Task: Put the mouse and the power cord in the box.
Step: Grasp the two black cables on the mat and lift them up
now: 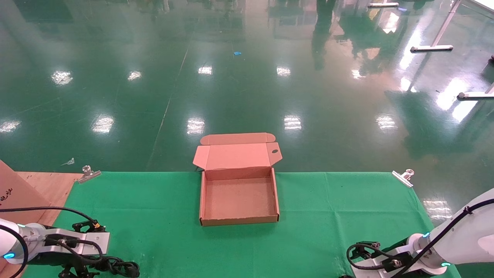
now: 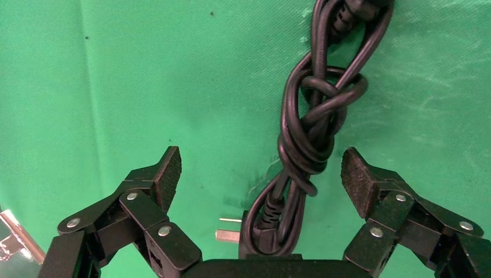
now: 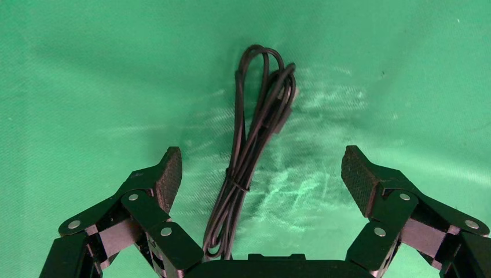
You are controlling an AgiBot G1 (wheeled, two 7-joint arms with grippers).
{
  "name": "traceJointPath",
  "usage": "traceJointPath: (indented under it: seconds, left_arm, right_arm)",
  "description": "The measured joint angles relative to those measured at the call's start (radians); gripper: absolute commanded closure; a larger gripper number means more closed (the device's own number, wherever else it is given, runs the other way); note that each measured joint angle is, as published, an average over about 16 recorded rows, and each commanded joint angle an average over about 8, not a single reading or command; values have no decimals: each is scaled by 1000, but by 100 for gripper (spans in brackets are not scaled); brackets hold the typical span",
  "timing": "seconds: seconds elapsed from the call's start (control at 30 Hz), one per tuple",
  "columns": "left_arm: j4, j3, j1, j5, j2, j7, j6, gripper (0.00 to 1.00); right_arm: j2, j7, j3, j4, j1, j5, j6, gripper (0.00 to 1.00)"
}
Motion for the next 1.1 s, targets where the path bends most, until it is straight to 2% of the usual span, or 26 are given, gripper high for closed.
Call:
traceJointPath:
  seconds: [0.33,0.37,0.4,0.43,0.6,0.63,0.67,0.7,1.1]
  left_arm:
    - [18,-2,10,-2,5,20,0,0]
    - [19,-1,11,-2,5,22,3,0]
    - [20,-1,11,-2,5,24,6,0]
    - [21,-1,11,-2,5,26,9,10]
    - [24,1,9,1,4,36,27,72]
    - [24,1,9,1,4,37,30,85]
    - [25,1,8,2,4,39,32,97]
    - [25,2,7,2,4,40,35,100]
    - [28,8,2,12,8,55,54,100]
  right_arm:
    - [-10,-33,11,-69,20,16,12,0]
    - [-10,-35,12,-73,21,17,12,3]
    - [-10,-38,13,-77,23,18,11,10]
    - [-10,-40,14,-81,24,19,11,19]
    - [-10,-49,16,-96,31,23,6,81]
    - [-10,-50,17,-98,32,24,4,92]
    - [-10,-52,17,-101,33,24,3,97]
    - [-10,-53,18,-103,35,25,2,100]
    - [-10,-57,21,-119,43,30,-7,100]
